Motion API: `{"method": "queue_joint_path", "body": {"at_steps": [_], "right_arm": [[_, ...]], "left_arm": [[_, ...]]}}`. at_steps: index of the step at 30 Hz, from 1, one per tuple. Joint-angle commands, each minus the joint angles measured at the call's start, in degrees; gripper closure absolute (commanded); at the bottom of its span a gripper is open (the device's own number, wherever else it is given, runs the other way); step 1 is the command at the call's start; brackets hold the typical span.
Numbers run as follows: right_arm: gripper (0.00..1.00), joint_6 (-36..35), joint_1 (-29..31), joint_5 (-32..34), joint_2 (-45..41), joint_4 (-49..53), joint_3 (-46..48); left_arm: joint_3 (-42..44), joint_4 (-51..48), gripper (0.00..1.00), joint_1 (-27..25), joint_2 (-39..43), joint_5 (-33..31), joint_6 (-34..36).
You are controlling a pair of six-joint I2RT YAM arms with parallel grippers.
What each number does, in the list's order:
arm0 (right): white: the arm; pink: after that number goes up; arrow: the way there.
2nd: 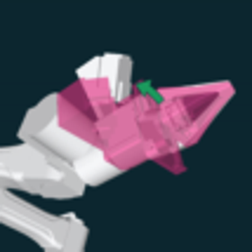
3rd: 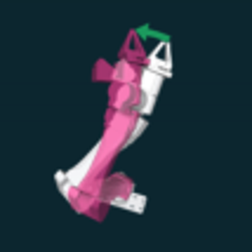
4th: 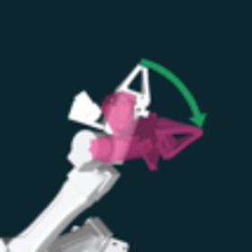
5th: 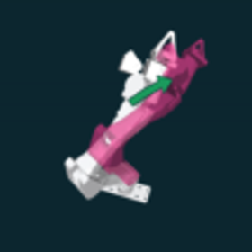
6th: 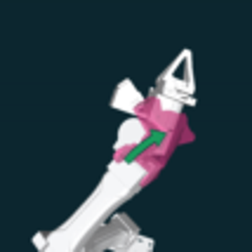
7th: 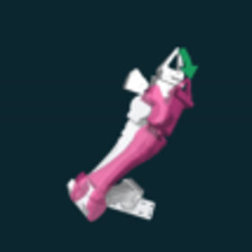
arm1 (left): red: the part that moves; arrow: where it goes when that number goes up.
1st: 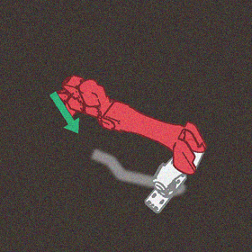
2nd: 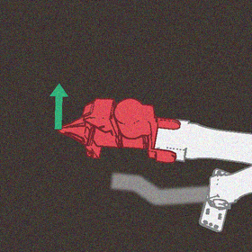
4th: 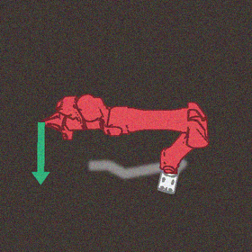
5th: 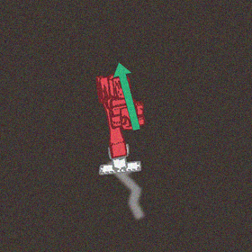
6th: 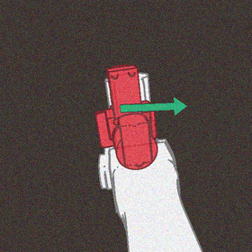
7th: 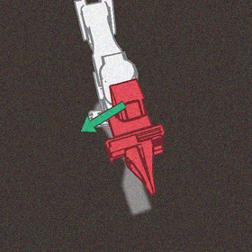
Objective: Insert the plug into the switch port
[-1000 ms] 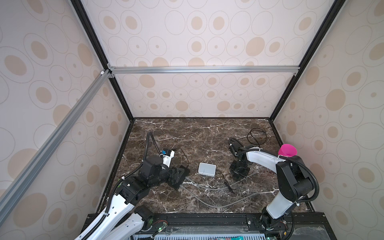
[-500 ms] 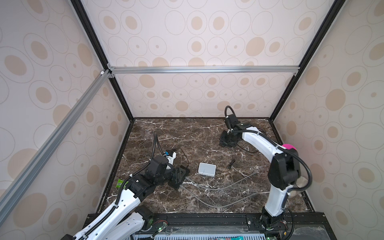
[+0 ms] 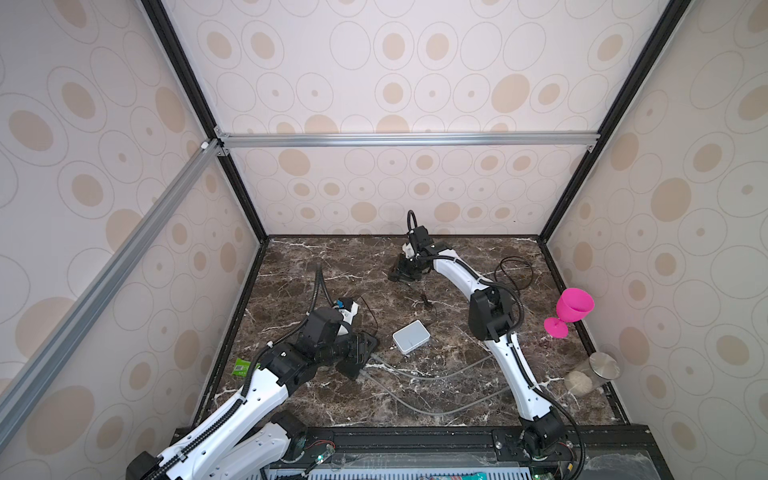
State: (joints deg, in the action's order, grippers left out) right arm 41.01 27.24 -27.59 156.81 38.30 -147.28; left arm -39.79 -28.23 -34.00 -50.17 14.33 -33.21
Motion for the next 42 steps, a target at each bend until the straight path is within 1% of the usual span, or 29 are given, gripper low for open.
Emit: {"method": "queue_joint_path", "body": {"at_steps": [1, 2, 3, 4, 5, 6, 8, 9, 10, 11, 13, 14, 15, 17, 19, 20, 21, 22, 24, 25, 26, 27, 29, 30, 33, 35, 36, 42], "right_arm": [[0.58, 4.8, 0.2, -6.9, 4.0, -2.6, -3.5], [0.48, 4.3, 0.2, -7.4, 4.1, -3.0, -3.0], [0.42, 2.6, 0.1, -7.0, 3.3, -2.4, -2.0], [0.38, 0.8, 0.1, -6.5, 2.2, -2.1, -0.3], [0.31, -1.3, -0.2, -5.8, 0.3, -2.1, 2.6], [0.26, -3.2, -0.6, -5.7, -2.0, -2.7, 6.0], [0.24, -6.9, -2.2, -6.8, -7.0, -3.6, 12.5], [0.24, -9.3, -3.6, -7.8, -9.9, -3.0, 15.1], [0.26, -11.5, -5.1, -8.0, -13.4, -2.7, 20.3], [0.28, -14.3, -6.9, -6.6, -17.8, -2.9, 25.9], [0.31, -20.7, -10.2, -0.9, -27.5, -2.8, 36.0], [0.32, -25.3, -10.8, 4.0, -31.4, -1.4, 39.6], [0.34, -29.7, -12.1, 8.5, -34.2, 1.1, 41.1], [0.37, -39.9, -12.7, 19.4, -36.9, 8.2, 41.7], [0.38, -47.6, -12.6, 28.2, -37.0, 13.5, 41.4], [0.38, -50.8, -12.5, 33.4, -36.6, 14.7, 41.7], [0.39, -52.7, -12.5, 37.2, -36.5, 15.0, 41.9], [0.40, -54.6, -12.6, 39.4, -36.1, 14.9, 41.8], [0.43, -58.2, -12.5, 40.1, -34.4, 16.3, 39.3], [0.48, -59.9, -12.1, 40.2, -33.3, 17.4, 37.7], [0.56, -60.7, -11.8, 41.2, -32.4, 17.4, 37.0], [0.62, -60.9, -11.6, 41.8, -31.8, 17.4, 36.6], [0.63, -61.0, -11.5, 44.2, -30.3, 17.1, 36.4], [0.63, -61.1, -10.0, 45.6, -29.5, 16.8, 36.4], [0.62, -60.5, -9.2, 48.5, -26.9, 16.6, 35.4], [0.63, -60.1, -8.9, 51.9, -24.5, 17.0, 33.6], [0.64, -59.9, -8.8, 52.5, -23.6, 17.0, 32.9], [0.64, -60.3, -8.9, 56.4, -20.3, 14.1, 31.6]], "left_arm": [[-2.0, 1.0, 0.41, 0.5, -0.1, 0.2, 0.3], [-1.9, 1.4, 0.41, 0.5, -0.2, 0.1, 0.3], [-1.8, 1.7, 0.41, 0.5, -0.4, 0.3, 0.3], [-1.7, 2.0, 0.41, 0.5, -0.5, 0.3, 0.3], [-1.6, 2.2, 0.41, 0.6, -0.8, 0.4, 0.2], [-1.6, 2.4, 0.41, 0.5, -0.9, 0.5, 0.2], [-1.6, 2.7, 0.41, 0.6, -0.9, 0.8, 0.1], [-1.5, 2.9, 0.41, 0.6, -0.8, 0.9, 0.1], [-1.5, 2.9, 0.41, 0.6, -0.7, 1.0, 0.1], [-1.5, 2.9, 0.41, 0.5, -0.6, 1.1, 0.1], [-1.2, 3.2, 0.41, 0.6, -0.3, 1.4, 0.3], [-1.0, 3.4, 0.41, 0.6, -0.1, 1.5, 0.6], [-0.8, 3.6, 0.41, 0.5, 0.0, 1.4, 0.8], [-0.3, 4.5, 0.41, 0.6, 0.2, 2.0, 1.1], [0.1, 6.2, 0.41, 0.7, 0.0, 3.8, 1.0], [0.3, 7.2, 0.41, 0.7, -0.3, 5.4, 0.8], [0.5, 8.0, 0.41, 0.8, -0.7, 6.6, 0.5], [0.7, 8.7, 0.41, 0.7, -1.0, 7.7, 0.2], [0.7, 9.4, 0.41, 0.7, -1.6, 8.5, -0.1], [0.7, 9.5, 0.41, 0.8, -1.7, 8.7, -0.1], [0.6, 9.5, 0.41, 0.7, -1.9, 8.7, 0.0], [0.7, 9.5, 0.41, 0.7, -1.9, 8.7, 0.1], [0.8, 9.6, 0.41, 0.7, -2.1, 8.8, 0.2], [0.9, 9.6, 0.41, 0.8, -2.2, 8.8, 0.3], [1.6, 10.3, 0.41, 0.7, -3.0, 9.4, 0.2], [1.7, 10.7, 0.41, 0.7, -3.6, 9.9, 0.2], [1.7, 10.8, 0.41, 0.7, -3.8, 9.9, 0.2], [1.3, 11.0, 0.41, 0.7, -5.0, 10.0, 0.3]]}}
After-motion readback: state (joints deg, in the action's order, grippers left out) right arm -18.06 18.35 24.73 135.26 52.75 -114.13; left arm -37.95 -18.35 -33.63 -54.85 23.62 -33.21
